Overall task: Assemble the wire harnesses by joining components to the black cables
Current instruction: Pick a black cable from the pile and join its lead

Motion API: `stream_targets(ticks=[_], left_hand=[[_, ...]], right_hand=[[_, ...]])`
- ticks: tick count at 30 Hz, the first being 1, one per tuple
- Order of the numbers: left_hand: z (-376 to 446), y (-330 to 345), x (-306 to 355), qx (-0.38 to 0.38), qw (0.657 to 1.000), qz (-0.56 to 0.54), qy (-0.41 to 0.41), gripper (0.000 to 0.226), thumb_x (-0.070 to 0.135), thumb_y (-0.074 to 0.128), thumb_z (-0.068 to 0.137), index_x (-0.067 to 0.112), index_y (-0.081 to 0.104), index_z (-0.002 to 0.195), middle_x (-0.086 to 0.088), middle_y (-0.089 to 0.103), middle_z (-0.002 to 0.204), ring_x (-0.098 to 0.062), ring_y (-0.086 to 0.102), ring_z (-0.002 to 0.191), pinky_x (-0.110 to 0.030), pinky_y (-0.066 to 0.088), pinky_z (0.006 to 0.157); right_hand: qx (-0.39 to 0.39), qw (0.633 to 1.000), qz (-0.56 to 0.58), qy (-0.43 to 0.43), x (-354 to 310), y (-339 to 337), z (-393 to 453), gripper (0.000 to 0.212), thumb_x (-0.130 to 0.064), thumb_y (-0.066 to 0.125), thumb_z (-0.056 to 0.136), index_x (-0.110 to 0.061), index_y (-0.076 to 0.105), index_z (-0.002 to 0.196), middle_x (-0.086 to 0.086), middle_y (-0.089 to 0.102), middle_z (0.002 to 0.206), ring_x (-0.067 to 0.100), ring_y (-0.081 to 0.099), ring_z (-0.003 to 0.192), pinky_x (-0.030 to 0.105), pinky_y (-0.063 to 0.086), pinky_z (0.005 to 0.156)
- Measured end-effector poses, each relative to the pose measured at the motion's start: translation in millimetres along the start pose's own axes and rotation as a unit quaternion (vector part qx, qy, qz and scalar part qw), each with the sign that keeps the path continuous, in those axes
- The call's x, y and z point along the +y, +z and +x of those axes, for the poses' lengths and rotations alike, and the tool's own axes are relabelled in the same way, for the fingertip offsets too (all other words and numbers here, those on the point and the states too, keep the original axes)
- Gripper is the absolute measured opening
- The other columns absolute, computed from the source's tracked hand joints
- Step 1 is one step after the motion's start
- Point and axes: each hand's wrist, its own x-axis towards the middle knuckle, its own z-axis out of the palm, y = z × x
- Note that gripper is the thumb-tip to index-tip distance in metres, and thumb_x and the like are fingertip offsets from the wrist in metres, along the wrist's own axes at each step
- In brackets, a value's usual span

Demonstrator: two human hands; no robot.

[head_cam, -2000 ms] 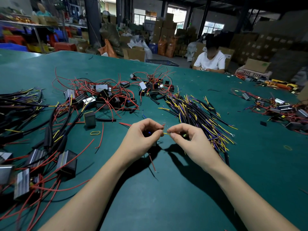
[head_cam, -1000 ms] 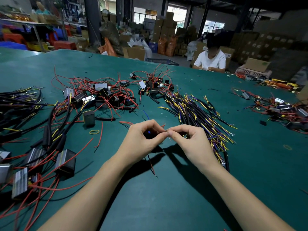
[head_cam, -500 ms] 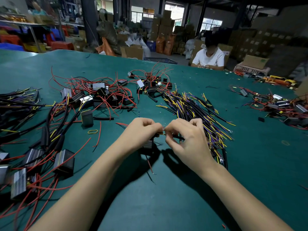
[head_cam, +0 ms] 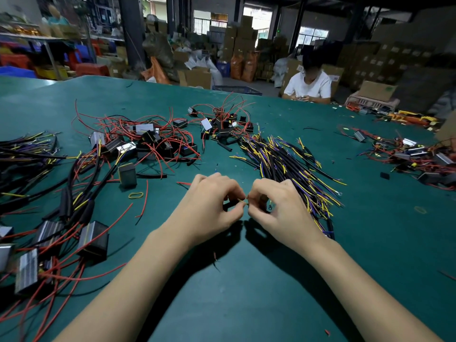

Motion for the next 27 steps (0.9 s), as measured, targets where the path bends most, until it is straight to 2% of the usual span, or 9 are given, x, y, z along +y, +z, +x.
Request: stream_targets(ticks=[5,8,10,15,17,19,22,24,27], left_hand=[[0.8,-1.1,4.8,0.009,0.993,-0.103,-0.061,0.005,0.014,0.068,0.083,0.016,0.07,0.079,0.009,0.065,0.071,-0.013,0.057,0.071,-0.032,0.047,0.076],[4.6,-3.8,7.9,-0.029,0.977,-0.17,-0.123,0.011,0.012,0.063,0.086,0.015,0.069,0.077,-0.001,0.067,0.07,-0.016,0.055,0.065,-0.028,0.046,0.069],[5.7,-4.6,9.6,-0.057,0.963,-0.208,-0.163,0.013,0.011,0.06,0.086,0.016,0.067,0.077,-0.001,0.062,0.067,-0.009,0.047,0.057,-0.024,0.043,0.06],[5.3,-7.1,10.2,-0.08,0.945,-0.243,-0.202,0.014,0.005,0.059,0.086,0.017,0.061,0.079,0.002,0.055,0.068,-0.007,0.044,0.058,-0.015,0.04,0.057],[5.8,-9.1,9.2,-0.096,0.937,-0.262,-0.211,0.015,0.004,0.06,0.086,0.017,0.06,0.079,0.004,0.053,0.065,-0.004,0.043,0.054,-0.012,0.039,0.054],[5.0,-8.7,9.2,-0.107,0.936,-0.254,-0.221,0.009,0.016,0.063,0.082,0.021,0.058,0.077,0.01,0.053,0.063,-0.006,0.046,0.055,-0.019,0.043,0.063],[1.6,-2.1,8.6,-0.091,0.97,-0.134,-0.18,0.01,0.027,0.059,0.074,0.028,0.05,0.072,0.01,0.054,0.066,-0.011,0.05,0.066,-0.039,0.039,0.088],[-0.6,0.8,7.9,-0.06,0.987,-0.069,-0.131,0.025,0.013,0.061,0.079,0.031,0.045,0.07,0.01,0.051,0.062,-0.006,0.047,0.064,-0.039,0.033,0.092],[-2.3,-2.8,3.1,-0.058,0.996,-0.016,-0.073,0.025,0.013,0.065,0.078,0.033,0.05,0.079,0.014,0.049,0.065,0.002,0.044,0.071,-0.033,0.025,0.087]], right_hand=[[0.048,0.99,-0.088,-0.094,1.3,-1.5,1.1,0.011,-0.008,0.056,0.077,-0.014,0.053,0.069,-0.003,0.051,0.067,0.023,0.042,0.059,0.034,0.032,0.065],[0.09,0.957,-0.192,-0.199,3.4,-4.2,3.5,0.012,-0.005,0.052,0.079,-0.012,0.056,0.07,0.003,0.053,0.066,0.022,0.04,0.057,0.034,0.036,0.061],[0.094,0.942,-0.222,-0.231,5.1,-3.9,4.6,0.012,-0.004,0.054,0.079,-0.011,0.058,0.071,0.005,0.054,0.066,0.024,0.044,0.056,0.033,0.037,0.059],[0.03,0.995,-0.019,-0.089,5.9,-3.3,1.6,0.007,-0.009,0.058,0.08,-0.013,0.057,0.075,-0.006,0.055,0.071,0.017,0.048,0.062,0.036,0.039,0.066],[0.0,0.998,0.052,-0.045,6.4,-3.9,1.6,0.005,-0.013,0.06,0.08,-0.016,0.057,0.077,-0.01,0.055,0.07,0.012,0.051,0.065,0.038,0.043,0.069],[-0.016,0.994,0.101,-0.031,4.7,-4.6,3.3,0.005,-0.014,0.06,0.081,-0.017,0.058,0.077,-0.01,0.056,0.066,0.013,0.052,0.062,0.037,0.046,0.065],[-0.05,0.984,0.171,-0.009,1.6,-6.8,5.0,0.008,-0.011,0.06,0.082,-0.016,0.059,0.076,-0.003,0.058,0.065,0.014,0.052,0.061,0.035,0.046,0.062],[-0.072,0.977,0.201,0.009,2.3,-8.4,5.5,0.01,-0.008,0.061,0.082,-0.015,0.059,0.075,0.002,0.058,0.065,0.019,0.049,0.061,0.035,0.042,0.06],[-0.109,0.963,0.242,0.052,4.9,-9.8,5.8,0.014,-0.004,0.06,0.083,-0.014,0.058,0.073,0.002,0.058,0.062,0.019,0.046,0.057,0.033,0.037,0.056]])
